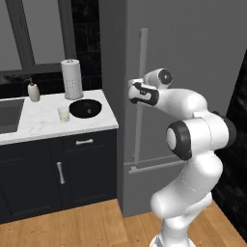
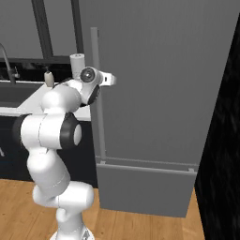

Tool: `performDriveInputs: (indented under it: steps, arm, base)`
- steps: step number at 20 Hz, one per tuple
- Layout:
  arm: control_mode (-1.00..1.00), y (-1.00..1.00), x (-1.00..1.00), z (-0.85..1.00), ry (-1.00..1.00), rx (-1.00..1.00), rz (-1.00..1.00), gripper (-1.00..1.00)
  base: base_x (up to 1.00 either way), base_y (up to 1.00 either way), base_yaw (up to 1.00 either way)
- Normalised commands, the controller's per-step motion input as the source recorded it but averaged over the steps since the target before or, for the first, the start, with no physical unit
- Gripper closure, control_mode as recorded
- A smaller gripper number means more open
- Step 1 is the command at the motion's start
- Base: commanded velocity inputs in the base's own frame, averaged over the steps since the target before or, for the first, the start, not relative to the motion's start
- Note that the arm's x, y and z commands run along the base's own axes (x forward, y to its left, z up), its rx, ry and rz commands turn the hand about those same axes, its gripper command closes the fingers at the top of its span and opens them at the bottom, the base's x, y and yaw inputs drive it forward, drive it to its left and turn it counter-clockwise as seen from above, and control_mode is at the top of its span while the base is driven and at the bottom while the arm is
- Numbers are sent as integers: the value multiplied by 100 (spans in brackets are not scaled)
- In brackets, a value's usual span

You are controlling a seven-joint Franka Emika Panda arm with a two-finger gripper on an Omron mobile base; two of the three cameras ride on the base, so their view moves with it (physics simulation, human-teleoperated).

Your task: Grab a lemon wedge from the fridge and one ice cube from the ice bowl, and put them in the glass of lemonade.

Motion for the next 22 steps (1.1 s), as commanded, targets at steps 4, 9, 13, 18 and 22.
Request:
performDriveInputs:
  steps: [4, 9, 13, 18, 22]
  arm:
    - [-100, 5, 83, -24, 0, 0, 2, -100]
    - [-100, 1, 83, -28, 0, 0, 2, -100]
    - [-100, 1, 80, -10, 6, 0, 0, 100]
    - [-100, -2, 26, 0, 19, 0, 0, 100]
    - [-100, -30, -51, 0, 31, 0, -3, 100]
  base:
    - [0, 0, 0]
    - [0, 0, 0]
    - [0, 0, 0]
    - [0, 0, 0]
    - [0, 0, 0]
